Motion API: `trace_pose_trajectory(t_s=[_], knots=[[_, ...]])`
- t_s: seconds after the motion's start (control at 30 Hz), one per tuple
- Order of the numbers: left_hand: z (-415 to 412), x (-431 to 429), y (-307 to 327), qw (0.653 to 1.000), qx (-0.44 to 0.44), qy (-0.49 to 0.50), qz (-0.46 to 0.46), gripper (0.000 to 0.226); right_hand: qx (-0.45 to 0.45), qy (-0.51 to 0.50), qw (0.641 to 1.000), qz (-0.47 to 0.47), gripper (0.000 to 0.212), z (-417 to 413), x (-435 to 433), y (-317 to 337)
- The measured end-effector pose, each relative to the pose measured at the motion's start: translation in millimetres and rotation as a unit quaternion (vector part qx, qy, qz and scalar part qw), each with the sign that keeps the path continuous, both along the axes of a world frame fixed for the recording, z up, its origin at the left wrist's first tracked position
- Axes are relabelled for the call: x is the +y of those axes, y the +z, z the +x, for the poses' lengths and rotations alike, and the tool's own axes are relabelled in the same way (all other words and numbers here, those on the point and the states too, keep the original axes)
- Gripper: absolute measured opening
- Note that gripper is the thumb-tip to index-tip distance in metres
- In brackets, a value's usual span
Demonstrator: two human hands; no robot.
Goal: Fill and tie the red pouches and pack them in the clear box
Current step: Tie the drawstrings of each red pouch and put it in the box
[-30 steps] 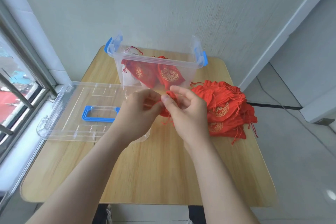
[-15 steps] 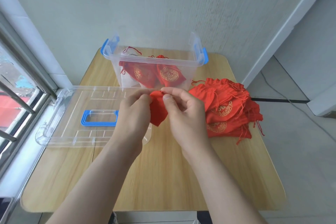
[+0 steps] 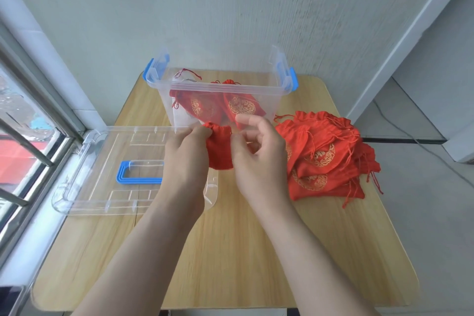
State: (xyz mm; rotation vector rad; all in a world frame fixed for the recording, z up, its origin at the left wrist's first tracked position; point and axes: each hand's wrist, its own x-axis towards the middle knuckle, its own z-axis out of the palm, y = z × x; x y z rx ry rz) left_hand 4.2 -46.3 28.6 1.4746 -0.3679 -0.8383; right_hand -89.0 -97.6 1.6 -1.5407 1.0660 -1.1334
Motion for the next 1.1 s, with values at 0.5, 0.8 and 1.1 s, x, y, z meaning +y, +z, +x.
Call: trace_pose_trajectory(t_s=[0.5, 0.8, 1.1], knots=[[3.8, -1.7, -1.1, 0.995, 0.068, -0.077, 0.001, 0.014, 0.069, -0.064, 0.995, -0.023, 0.023, -11.8, -6.9, 10.1], [-2.4, -0.1, 0.7, 0.995, -0.02, -0.093, -0.035, 0.024, 0.036, 0.071, 0.994, 0.081, 0.045, -14.5, -13.3, 7.1], [-9.1, 0.5, -2.6, 0.995, -0.05, -0.073, -0.053, 0.019, 0.008, 0.038, 0.995, 0.088, 0.015, -15.2, -19.1, 4.2]])
